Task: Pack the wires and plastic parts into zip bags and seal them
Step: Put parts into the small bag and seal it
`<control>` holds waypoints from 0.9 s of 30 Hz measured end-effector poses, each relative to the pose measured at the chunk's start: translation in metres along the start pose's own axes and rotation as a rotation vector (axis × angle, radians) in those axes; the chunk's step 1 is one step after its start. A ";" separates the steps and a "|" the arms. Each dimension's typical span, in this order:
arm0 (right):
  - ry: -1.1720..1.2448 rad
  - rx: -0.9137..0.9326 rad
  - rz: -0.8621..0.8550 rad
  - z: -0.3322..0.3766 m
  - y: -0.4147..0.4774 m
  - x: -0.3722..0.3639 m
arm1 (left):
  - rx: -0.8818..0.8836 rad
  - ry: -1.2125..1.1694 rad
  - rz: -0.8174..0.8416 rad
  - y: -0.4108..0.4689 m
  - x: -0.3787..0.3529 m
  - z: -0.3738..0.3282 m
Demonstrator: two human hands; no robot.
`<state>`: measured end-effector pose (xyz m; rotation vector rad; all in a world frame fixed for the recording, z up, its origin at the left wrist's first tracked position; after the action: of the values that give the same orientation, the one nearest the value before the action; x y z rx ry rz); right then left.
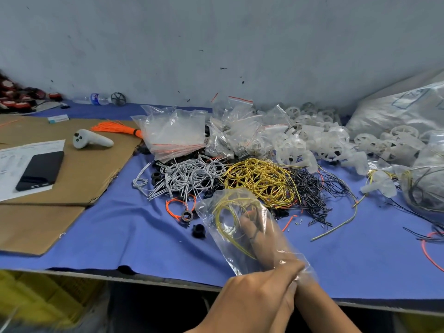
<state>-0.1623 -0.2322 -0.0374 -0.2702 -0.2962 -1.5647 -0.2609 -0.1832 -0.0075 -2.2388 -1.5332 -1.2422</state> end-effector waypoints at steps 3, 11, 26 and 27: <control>-0.035 0.166 -0.174 0.003 -0.018 0.003 | -0.077 0.011 -0.091 -0.001 0.012 -0.009; -1.053 0.541 0.472 0.066 -0.057 -0.026 | 0.054 0.026 -0.436 0.000 0.073 0.026; -0.744 0.274 0.082 -0.039 -0.016 0.046 | 0.214 -0.467 -0.548 0.023 0.101 0.072; -0.766 0.256 0.061 -0.043 -0.014 0.046 | 0.218 -0.458 -0.544 0.023 0.101 0.072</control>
<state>-0.1761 -0.2899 -0.0621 -0.6658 -1.0635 -1.2901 -0.1896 -0.0843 0.0245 -2.1254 -2.4298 -0.6121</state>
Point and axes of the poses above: each hand's wrist, its own y-axis towards the middle knuckle, its own x-axis out of the back of the hand, z = x × y, the point moved 10 cm from there along y, towards the middle knuckle, and after that the axes turned 2 degrees about x, right-handed, at the moved point
